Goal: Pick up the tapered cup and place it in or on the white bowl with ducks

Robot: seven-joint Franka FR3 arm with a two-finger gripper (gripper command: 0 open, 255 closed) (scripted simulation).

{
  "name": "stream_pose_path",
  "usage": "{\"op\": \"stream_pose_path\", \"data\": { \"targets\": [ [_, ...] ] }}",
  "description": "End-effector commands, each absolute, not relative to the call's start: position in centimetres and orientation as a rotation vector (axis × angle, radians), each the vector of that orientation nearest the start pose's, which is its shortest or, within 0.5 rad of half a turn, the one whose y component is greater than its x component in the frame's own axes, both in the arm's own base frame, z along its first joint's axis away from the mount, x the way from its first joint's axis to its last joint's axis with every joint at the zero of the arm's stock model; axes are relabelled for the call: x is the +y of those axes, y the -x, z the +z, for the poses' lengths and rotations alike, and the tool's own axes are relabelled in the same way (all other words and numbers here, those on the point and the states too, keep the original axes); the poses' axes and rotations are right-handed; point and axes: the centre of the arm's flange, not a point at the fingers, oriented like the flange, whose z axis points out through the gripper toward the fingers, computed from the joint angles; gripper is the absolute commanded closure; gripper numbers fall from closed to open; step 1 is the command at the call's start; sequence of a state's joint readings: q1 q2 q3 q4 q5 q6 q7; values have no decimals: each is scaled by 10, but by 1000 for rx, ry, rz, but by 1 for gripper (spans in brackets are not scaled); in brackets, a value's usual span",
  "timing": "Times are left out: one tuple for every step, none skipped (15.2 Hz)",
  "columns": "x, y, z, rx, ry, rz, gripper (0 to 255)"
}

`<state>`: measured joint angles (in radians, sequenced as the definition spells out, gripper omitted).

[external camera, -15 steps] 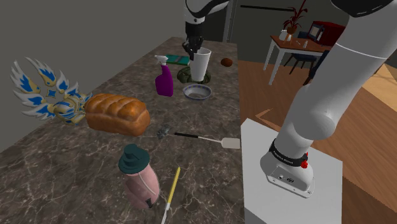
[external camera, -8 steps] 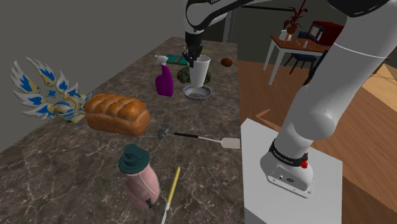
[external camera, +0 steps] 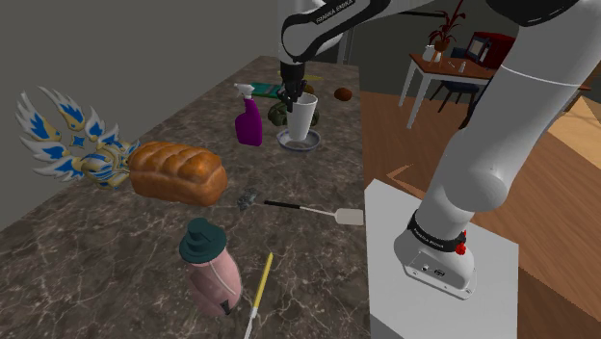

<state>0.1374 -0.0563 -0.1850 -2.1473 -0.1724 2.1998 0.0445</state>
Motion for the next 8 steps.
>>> {"op": "stream_pose_path", "data": {
  "targets": [
    [-32, -537, 436, -3, 3271, -178, 255],
    [-32, -537, 436, -3, 3271, -178, 255],
    [-32, -537, 436, -3, 3271, -178, 255],
    [-32, -537, 436, -3, 3271, -178, 255],
    [-32, -537, 436, -3, 3271, -178, 255],
    [-32, -537, 436, -3, 3271, -179, 0],
    [-32, -537, 436, -3, 3271, -179, 0],
    [-32, -537, 436, -3, 3271, -179, 0]
  ]
}}
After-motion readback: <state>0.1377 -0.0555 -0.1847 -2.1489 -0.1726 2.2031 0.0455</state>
